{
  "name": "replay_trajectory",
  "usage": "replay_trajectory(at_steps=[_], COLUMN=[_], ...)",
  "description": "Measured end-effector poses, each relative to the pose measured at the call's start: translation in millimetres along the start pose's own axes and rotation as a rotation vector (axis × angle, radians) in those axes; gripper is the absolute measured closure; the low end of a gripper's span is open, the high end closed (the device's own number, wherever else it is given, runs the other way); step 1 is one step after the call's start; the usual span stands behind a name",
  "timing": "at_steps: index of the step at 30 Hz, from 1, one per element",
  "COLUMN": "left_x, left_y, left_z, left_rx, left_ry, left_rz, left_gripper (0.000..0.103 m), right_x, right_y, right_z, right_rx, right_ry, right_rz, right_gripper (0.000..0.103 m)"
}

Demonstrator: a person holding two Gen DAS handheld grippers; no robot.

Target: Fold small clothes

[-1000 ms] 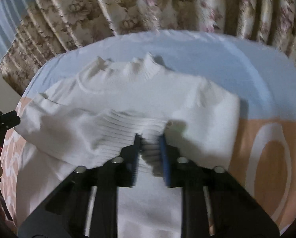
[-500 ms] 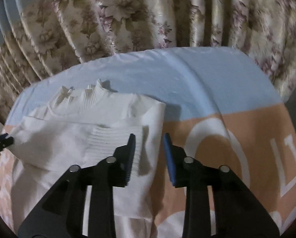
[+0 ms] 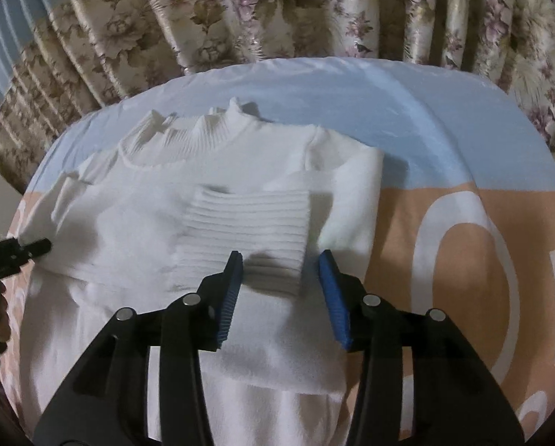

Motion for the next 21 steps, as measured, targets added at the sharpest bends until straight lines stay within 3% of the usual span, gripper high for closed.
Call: replay_trajectory(at_steps=[1,8,10,14,15,16,17,21], left_x=[-0.6,26.2,42.4,61.6,63.3,64.0,64.6,67.2], left_y=[-1.3,17.3,32.4,51.7,52.5,52.8,53.0,46.1], left_z=[-4.5,-52.4,-47.3,-10.4,-1.5,0.7,0.2,-6.9], left_rx=[0.019,0.033,-0.006,0.017,0.027,0.023,0.015,0.009], left_ry=[0.002,0.120,0.129,0.081,0.058,0.060,0.072,0.113], left_rz=[0.000,0.041,0.064,0.111,0.105,0.100,0.095,0.068], left_gripper=[0.023,0.011,0.010,0.011,0.011,0.011,0.011,0.010], right_x=[-1.2,1.4,5.2,11.7,13.6,16.5,18.2,24.2], right_y=[1.3,1.3,-1.9,-10.4,-10.9,-12.0,-14.0,-22.2], right_z=[-0.9,-14.8,-8.4,11.6,14.3,15.0,14.8,-4.8], right_rx=[0.001,0.021,0.047,0.038,0.041,0.043,0.042,-0.057], right_ry=[-0.001,0.056,0.036,0.003,0.004,0.009,0.012,0.140], right_rz=[-0.001,-0.003,0.018,0.032,0.042,0.051,0.039,-0.081], right_gripper=[0.057,0.053,0.052,0.052,0.054,0.064,0.083,0.087])
Point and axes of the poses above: each gripper's, at about its wrist camera, not at the fingertips, and z roughly the way its jaws point, y to its right, x to its top, the point moved 3 cm from there along z, roughly the way its jaws point, and after that the axes turned 10 degrees about z, right-handed, at the moved point
